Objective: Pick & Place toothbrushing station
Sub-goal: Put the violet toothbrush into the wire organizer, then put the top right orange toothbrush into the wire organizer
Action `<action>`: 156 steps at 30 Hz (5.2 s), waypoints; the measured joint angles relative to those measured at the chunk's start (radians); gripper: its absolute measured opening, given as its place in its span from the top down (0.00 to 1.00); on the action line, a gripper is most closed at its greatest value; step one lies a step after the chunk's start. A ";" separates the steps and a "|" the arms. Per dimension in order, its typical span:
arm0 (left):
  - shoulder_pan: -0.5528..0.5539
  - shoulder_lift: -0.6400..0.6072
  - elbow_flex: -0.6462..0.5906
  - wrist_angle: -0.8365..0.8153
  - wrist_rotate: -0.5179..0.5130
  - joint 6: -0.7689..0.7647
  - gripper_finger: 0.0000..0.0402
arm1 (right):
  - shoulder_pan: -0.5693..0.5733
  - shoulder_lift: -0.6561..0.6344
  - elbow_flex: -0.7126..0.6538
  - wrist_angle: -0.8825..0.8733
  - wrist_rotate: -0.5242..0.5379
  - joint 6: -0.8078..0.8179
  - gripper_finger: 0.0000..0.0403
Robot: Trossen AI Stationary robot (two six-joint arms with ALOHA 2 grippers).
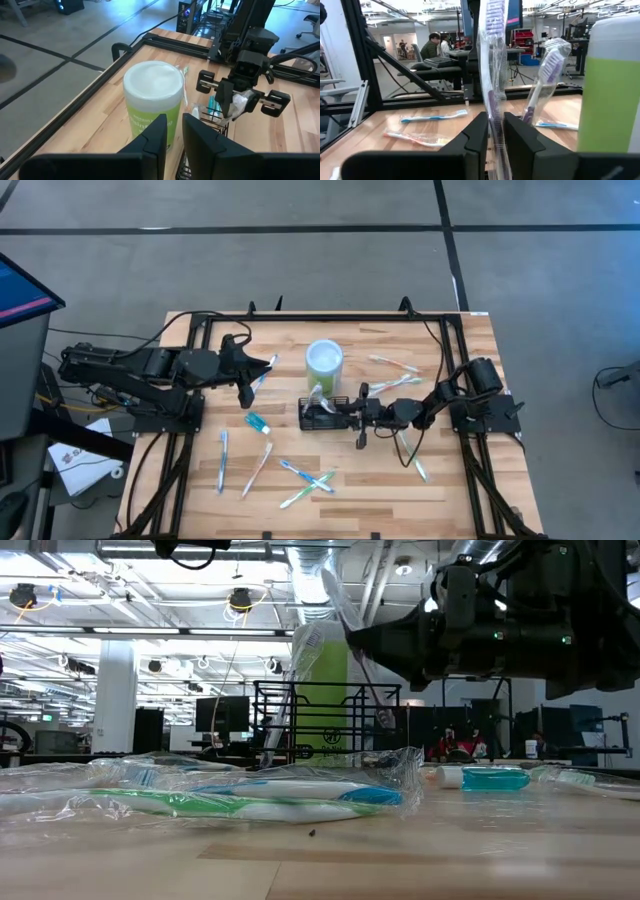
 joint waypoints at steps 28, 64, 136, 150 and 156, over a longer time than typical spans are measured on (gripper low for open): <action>0.000 0.000 0.000 0.000 -0.004 0.000 0.87 | 0.011 -0.130 -0.055 -0.072 0.053 -0.037 0.64; 0.000 0.000 0.000 -0.006 0.000 0.000 0.87 | -0.165 -0.923 -0.137 -1.373 0.096 0.263 0.68; 0.002 0.000 0.000 -0.007 -0.003 0.000 0.87 | -0.824 -0.428 0.269 -1.971 -0.210 -0.217 0.70; 0.002 0.027 -0.001 -0.004 0.000 0.000 0.87 | -0.834 -0.423 0.269 -1.982 -0.238 -0.237 0.70; 0.002 0.028 -0.001 -0.005 0.000 0.000 0.87 | -0.836 -0.423 0.269 -1.979 -0.238 -0.247 0.70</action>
